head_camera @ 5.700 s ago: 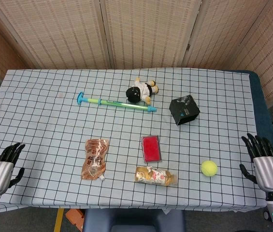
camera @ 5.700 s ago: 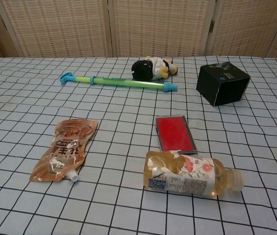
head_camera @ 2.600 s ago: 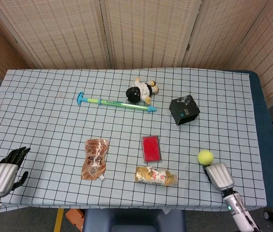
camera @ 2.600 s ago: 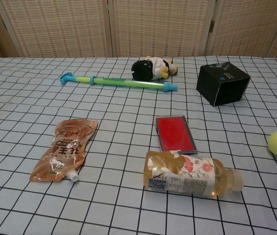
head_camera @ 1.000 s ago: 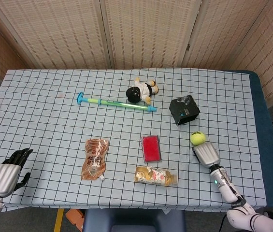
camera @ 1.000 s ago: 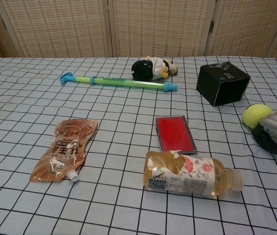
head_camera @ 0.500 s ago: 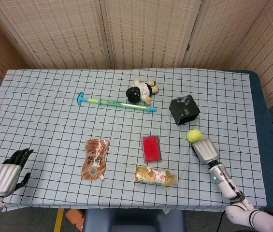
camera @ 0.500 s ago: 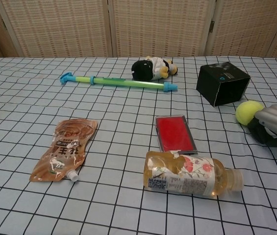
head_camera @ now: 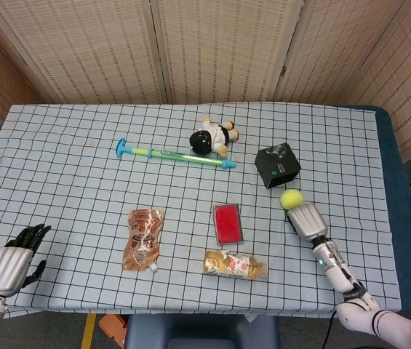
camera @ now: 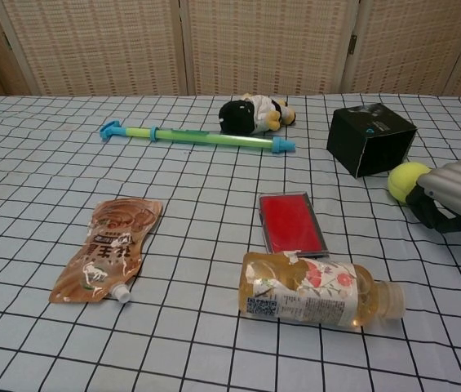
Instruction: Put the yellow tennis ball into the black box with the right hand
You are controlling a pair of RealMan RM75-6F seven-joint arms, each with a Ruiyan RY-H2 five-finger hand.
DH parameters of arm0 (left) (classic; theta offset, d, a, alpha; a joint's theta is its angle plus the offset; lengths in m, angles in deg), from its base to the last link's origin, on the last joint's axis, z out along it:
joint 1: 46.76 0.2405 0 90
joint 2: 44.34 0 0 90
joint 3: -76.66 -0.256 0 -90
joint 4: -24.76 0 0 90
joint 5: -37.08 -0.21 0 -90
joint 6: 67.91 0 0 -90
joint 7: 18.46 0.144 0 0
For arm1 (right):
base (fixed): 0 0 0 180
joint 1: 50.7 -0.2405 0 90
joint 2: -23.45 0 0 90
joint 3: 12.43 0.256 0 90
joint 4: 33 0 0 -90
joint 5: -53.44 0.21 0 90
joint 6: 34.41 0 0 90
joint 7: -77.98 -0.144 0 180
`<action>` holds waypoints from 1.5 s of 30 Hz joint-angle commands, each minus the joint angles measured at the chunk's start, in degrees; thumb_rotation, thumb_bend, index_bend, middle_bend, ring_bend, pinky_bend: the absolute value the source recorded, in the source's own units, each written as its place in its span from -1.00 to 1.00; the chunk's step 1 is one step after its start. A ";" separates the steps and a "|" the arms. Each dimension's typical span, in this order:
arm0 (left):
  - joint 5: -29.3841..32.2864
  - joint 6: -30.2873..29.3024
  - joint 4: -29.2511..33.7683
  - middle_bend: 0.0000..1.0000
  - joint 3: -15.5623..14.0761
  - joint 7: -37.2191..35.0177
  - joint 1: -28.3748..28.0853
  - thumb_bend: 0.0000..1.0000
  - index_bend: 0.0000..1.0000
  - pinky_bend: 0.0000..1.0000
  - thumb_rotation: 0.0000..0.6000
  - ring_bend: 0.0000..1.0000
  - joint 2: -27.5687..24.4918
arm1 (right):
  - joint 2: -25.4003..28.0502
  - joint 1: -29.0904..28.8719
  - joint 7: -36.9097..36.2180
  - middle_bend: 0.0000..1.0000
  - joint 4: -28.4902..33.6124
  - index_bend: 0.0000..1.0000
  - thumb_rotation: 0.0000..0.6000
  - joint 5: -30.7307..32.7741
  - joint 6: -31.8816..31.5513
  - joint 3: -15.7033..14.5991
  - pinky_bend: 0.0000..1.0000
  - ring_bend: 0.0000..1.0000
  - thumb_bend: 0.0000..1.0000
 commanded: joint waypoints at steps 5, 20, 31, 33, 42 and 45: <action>0.13 0.17 -0.06 -0.80 -0.03 0.09 -0.04 -0.17 -0.77 -0.19 1.00 -0.79 0.06 | -1.68 -1.81 -0.58 0.85 -2.92 1.00 1.00 0.54 0.85 0.86 1.00 0.49 1.00; 0.73 0.82 -0.14 -0.80 -0.02 0.59 -0.23 -0.18 -0.77 -0.19 1.00 -0.79 0.21 | -5.28 -3.97 -1.58 0.84 -10.67 0.83 1.00 1.07 0.28 1.74 0.97 0.29 1.00; 0.60 0.83 -0.15 -0.80 -0.11 0.52 -0.28 -0.17 -0.78 -0.19 1.00 -0.79 0.18 | -6.33 -4.30 -8.07 0.29 -13.36 0.32 1.00 -1.18 -2.98 0.98 0.61 -0.13 -0.05; 0.65 0.85 -0.16 -0.80 -0.11 0.52 -0.28 -0.17 -0.77 -0.19 1.00 -0.79 0.17 | -6.39 -4.34 -8.98 0.20 -13.68 0.22 1.00 -1.54 -3.08 0.66 0.52 -0.19 -0.33; 0.63 0.98 -0.12 -0.80 -0.20 0.45 -0.33 -0.17 -0.78 -0.19 1.00 -0.79 0.14 | -6.14 -4.70 -12.96 -0.22 -13.49 -0.30 1.00 -2.24 -2.19 -0.23 0.07 -0.49 -0.72; 0.62 1.00 -0.09 -0.80 -0.23 0.49 -0.33 -0.17 -0.77 -0.18 1.00 -0.79 0.14 | -5.96 -4.81 -14.14 -0.40 -13.22 -0.53 1.00 -2.54 -2.13 -0.48 -0.11 -0.65 -0.76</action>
